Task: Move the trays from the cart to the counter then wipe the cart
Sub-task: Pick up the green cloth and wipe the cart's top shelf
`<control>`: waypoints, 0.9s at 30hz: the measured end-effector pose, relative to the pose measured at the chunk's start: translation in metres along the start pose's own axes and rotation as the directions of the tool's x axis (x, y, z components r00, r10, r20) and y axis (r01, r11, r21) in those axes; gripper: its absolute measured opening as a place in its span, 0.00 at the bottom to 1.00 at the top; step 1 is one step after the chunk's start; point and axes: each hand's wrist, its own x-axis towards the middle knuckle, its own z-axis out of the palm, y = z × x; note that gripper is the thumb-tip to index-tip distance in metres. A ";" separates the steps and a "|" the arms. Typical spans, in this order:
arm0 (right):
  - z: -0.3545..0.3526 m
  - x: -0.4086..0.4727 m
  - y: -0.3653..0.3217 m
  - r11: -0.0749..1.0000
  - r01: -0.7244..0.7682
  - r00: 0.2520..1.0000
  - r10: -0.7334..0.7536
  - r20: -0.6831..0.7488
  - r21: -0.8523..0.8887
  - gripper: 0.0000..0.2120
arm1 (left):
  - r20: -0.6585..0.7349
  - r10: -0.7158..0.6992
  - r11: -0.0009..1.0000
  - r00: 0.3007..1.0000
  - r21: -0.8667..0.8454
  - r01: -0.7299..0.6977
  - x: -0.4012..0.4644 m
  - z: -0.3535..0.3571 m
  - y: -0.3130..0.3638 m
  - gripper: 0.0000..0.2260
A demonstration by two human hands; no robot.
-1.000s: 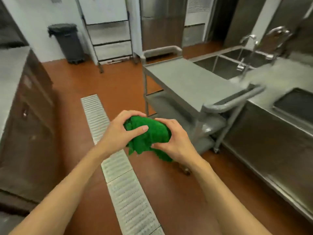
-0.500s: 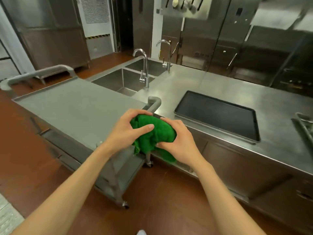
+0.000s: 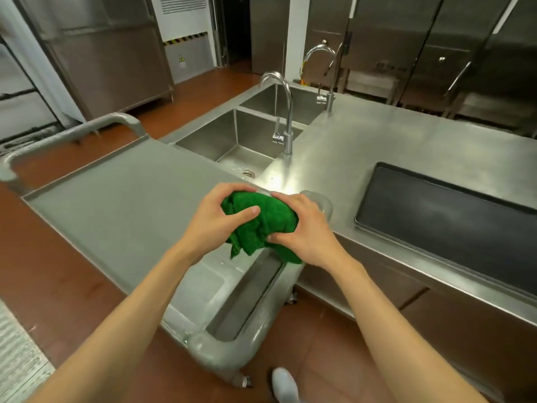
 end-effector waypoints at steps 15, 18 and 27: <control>0.111 0.176 0.114 0.949 -0.130 0.932 0.216 0.291 -0.288 0.33 | 0.222 -0.173 0.959 0.960 0.262 0.112 0.165 -0.014 -0.194 0.17; 0.107 0.188 0.122 0.924 -0.198 0.939 0.275 0.208 -0.327 0.33 | 0.285 -0.089 0.971 0.954 0.240 0.018 0.198 -0.007 -0.207 0.17; 0.159 0.171 0.111 0.801 -0.448 0.873 0.489 0.000 -0.397 0.37 | 0.593 0.094 0.907 0.800 0.280 -0.313 0.229 0.004 -0.260 0.24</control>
